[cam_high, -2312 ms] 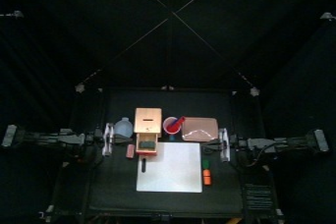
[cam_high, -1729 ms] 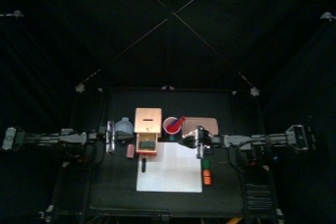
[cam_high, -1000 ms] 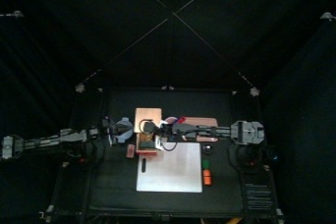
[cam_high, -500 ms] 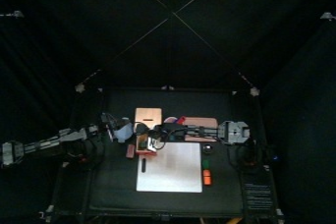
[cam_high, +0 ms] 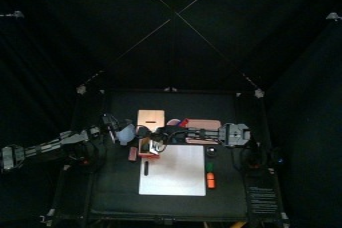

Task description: Grab sushi roll from open drawer and put onto cutting board

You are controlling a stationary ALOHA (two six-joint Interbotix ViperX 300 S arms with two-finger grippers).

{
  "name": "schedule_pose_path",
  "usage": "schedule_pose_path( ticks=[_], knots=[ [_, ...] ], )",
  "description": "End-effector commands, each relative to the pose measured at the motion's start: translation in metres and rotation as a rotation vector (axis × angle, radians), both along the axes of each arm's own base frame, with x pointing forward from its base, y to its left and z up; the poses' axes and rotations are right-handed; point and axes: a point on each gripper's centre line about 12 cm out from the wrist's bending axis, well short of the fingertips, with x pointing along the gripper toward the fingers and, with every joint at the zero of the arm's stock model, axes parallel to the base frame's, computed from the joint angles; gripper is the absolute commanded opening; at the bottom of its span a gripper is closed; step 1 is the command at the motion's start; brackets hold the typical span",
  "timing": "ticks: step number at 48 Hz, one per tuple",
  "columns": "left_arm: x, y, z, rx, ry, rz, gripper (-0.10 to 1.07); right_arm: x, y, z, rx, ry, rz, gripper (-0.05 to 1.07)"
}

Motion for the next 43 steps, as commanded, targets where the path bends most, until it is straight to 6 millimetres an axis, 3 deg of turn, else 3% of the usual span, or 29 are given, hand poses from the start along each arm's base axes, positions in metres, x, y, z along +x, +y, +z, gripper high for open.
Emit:
schedule_pose_path(
  ticks=[1,7,43],
  knots=[
    [0.001,0.002,0.006,0.007,-0.014,0.006,0.04,0.003,-0.002,0.025,-0.023,-0.055,0.003,0.80],
    [0.001,0.003,0.006,0.006,-0.012,0.010,0.04,0.004,-0.002,0.025,-0.031,-0.049,0.006,0.88],
    [-0.001,0.004,0.000,-0.005,0.008,0.020,0.04,0.015,-0.013,-0.002,-0.125,0.058,0.044,0.88]
  ],
)
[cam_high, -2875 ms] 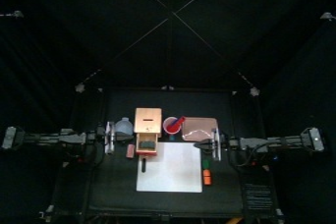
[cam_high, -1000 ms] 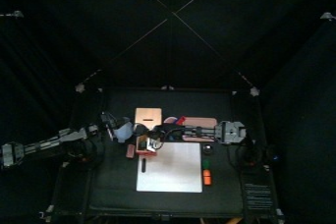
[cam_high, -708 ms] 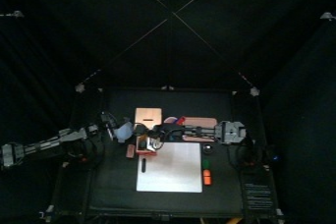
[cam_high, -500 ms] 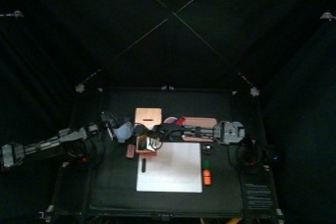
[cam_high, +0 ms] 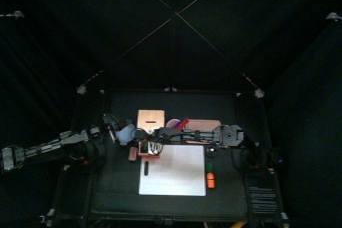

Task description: Grab sushi roll from open drawer and put onto cutting board

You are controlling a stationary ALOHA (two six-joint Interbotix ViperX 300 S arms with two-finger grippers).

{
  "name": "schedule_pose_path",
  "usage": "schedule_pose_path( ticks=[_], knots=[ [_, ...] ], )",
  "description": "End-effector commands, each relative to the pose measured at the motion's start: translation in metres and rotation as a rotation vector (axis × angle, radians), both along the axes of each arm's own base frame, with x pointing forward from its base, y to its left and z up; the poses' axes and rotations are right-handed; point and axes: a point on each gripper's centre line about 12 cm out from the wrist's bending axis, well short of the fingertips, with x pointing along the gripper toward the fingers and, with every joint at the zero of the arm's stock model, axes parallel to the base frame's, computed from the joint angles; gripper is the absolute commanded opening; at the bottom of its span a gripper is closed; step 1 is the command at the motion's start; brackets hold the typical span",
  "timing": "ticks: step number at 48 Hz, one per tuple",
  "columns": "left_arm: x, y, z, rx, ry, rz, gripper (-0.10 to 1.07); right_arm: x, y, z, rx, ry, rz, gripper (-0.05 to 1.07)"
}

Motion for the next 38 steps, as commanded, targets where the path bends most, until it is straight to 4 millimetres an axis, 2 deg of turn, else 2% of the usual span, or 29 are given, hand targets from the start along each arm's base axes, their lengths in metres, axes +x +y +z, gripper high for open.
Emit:
schedule_pose_path(
  ticks=[1,26,31,38],
  knots=[
    [0.001,0.002,0.005,0.005,-0.010,0.008,0.04,0.003,-0.007,0.021,-0.028,-0.040,-0.009,0.88],
    [0.000,0.004,0.005,0.003,-0.010,0.017,0.04,0.003,0.002,0.011,-0.063,0.000,0.018,0.87],
    [0.000,0.004,0.006,0.005,-0.013,0.017,0.04,0.002,0.005,0.009,-0.062,0.006,0.024,0.83],
    [0.000,0.004,0.006,0.005,-0.013,0.017,0.04,0.003,0.009,0.005,-0.061,0.015,0.031,0.72]
  ],
)
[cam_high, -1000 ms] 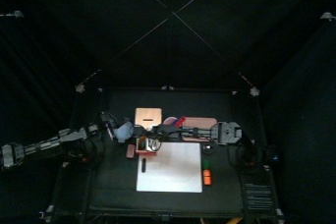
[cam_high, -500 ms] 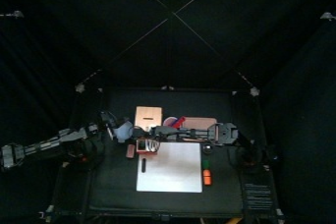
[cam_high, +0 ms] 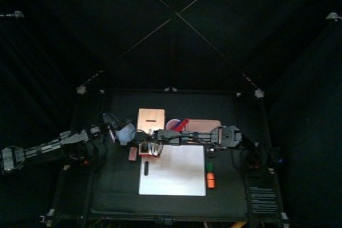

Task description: Grab sushi roll from open drawer and put onto cutting board

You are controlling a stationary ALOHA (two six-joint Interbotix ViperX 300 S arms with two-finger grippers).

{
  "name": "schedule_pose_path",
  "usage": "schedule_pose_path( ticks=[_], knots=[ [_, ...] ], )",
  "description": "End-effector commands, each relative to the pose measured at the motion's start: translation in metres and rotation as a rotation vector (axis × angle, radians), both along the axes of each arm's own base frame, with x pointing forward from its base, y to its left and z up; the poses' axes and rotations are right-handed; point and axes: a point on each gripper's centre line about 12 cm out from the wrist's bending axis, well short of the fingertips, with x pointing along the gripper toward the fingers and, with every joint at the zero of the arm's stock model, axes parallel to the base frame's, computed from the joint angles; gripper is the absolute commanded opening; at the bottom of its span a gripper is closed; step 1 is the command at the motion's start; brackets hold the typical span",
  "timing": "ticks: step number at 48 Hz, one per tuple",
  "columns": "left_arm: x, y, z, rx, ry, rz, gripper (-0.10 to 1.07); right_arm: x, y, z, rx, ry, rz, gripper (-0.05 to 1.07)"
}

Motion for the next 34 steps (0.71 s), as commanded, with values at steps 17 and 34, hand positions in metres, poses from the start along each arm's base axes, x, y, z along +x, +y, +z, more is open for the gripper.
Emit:
schedule_pose_path(
  ticks=[17,34],
  knots=[
    [0.002,0.002,0.009,0.010,-0.020,0.003,0.04,0.005,0.005,0.055,0.004,-0.104,-0.012,0.64],
    [0.004,0.003,0.015,0.017,-0.033,0.005,0.04,-0.017,-0.004,0.152,0.018,-0.232,-0.075,0.63]
  ],
)
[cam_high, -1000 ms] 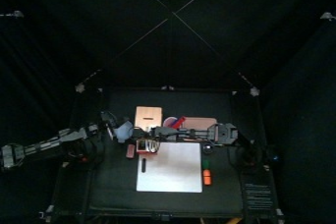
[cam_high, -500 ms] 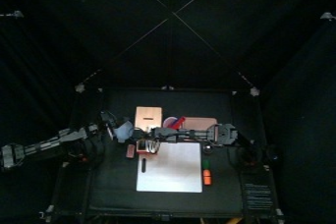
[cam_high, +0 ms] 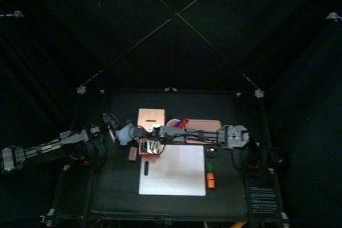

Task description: Grab sushi roll from open drawer and put onto cutting board

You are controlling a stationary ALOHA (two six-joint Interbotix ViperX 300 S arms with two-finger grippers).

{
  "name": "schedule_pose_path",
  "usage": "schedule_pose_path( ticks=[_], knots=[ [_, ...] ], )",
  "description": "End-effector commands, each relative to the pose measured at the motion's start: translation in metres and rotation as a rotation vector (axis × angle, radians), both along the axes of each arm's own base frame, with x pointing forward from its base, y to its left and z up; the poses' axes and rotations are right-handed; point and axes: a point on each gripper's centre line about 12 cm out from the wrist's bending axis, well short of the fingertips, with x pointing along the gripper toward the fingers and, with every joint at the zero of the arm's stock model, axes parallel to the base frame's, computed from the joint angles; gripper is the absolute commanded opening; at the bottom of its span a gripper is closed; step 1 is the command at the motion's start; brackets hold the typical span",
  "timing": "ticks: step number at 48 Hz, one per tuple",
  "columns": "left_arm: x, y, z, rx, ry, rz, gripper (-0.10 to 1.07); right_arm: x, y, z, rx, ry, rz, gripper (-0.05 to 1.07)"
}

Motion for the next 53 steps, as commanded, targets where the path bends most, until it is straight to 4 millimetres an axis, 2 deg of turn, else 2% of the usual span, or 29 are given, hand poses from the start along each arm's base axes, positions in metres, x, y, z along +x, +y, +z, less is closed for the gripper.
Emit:
schedule_pose_path(
  ticks=[1,9,15,20,32,45,53],
  knots=[
    [0.003,0.003,0.014,0.019,-0.033,0.004,0.04,-0.014,-0.006,0.064,-0.005,-0.112,-0.020,0.63],
    [0.003,0.003,0.016,0.020,-0.036,0.006,0.04,-0.042,0.000,0.083,0.088,-0.063,-0.089,0.63],
    [0.003,0.003,0.016,0.020,-0.036,0.004,0.04,-0.069,0.009,0.082,0.163,0.014,-0.202,0.63],
    [0.003,0.003,0.016,0.018,-0.038,0.005,0.04,-0.094,0.016,0.075,0.213,0.064,-0.316,0.63],
    [0.004,0.003,0.020,0.024,-0.046,0.001,0.04,-0.129,0.053,0.033,0.364,0.101,-0.620,0.63],
    [0.004,0.002,0.019,0.016,-0.048,0.002,0.04,-0.136,0.092,-0.012,0.555,0.038,-0.952,0.63],
    [0.005,0.002,0.020,0.016,-0.054,0.002,0.04,-0.144,0.106,-0.032,0.552,0.011,-1.108,0.63]
  ],
)
